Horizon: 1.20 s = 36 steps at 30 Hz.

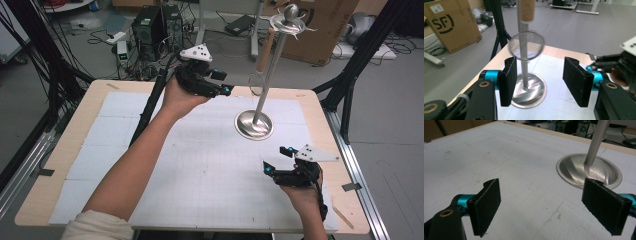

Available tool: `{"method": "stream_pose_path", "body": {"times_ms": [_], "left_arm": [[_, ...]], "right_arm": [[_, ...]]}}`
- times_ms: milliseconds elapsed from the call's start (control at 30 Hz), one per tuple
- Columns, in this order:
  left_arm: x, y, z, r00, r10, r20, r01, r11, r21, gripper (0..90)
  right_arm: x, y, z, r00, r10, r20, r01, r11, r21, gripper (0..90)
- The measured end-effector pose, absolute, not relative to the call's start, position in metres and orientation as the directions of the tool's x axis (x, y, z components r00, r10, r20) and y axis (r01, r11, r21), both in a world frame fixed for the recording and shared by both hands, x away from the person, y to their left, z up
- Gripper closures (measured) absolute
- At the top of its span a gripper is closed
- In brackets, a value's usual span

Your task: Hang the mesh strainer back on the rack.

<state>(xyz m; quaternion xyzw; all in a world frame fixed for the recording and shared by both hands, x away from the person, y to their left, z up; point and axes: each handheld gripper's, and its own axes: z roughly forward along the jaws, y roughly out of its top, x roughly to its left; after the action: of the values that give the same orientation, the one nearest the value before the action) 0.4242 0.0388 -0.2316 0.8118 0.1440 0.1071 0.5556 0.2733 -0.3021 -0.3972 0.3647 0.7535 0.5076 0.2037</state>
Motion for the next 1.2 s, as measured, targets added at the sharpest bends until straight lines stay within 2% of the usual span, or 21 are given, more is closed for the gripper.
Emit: {"method": "stream_pose_path", "body": {"times_ms": [367,767,900,1200], "left_arm": [[0.409,0.069,-0.248,0.927,0.375,0.001,0.135,-0.335,0.933,42.9],[0.399,0.075,-0.268,0.928,0.372,-0.003,0.142,-0.347,0.927,39.4],[0.394,0.077,-0.275,0.918,0.396,-0.001,0.150,-0.346,0.926,33.7],[0.389,0.090,-0.288,0.917,0.399,-0.016,0.162,-0.334,0.929,32.1]], "right_arm": [[0.274,-0.298,-0.399,-0.658,0.751,0.055,0.343,0.233,0.910,14.5],[0.273,-0.293,-0.398,-0.663,0.747,0.050,0.342,0.244,0.908,14.5],[0.273,-0.294,-0.398,-0.663,0.747,0.048,0.342,0.245,0.907,14.5],[0.273,-0.294,-0.398,-0.662,0.748,0.049,0.344,0.245,0.906,14.5]]}}
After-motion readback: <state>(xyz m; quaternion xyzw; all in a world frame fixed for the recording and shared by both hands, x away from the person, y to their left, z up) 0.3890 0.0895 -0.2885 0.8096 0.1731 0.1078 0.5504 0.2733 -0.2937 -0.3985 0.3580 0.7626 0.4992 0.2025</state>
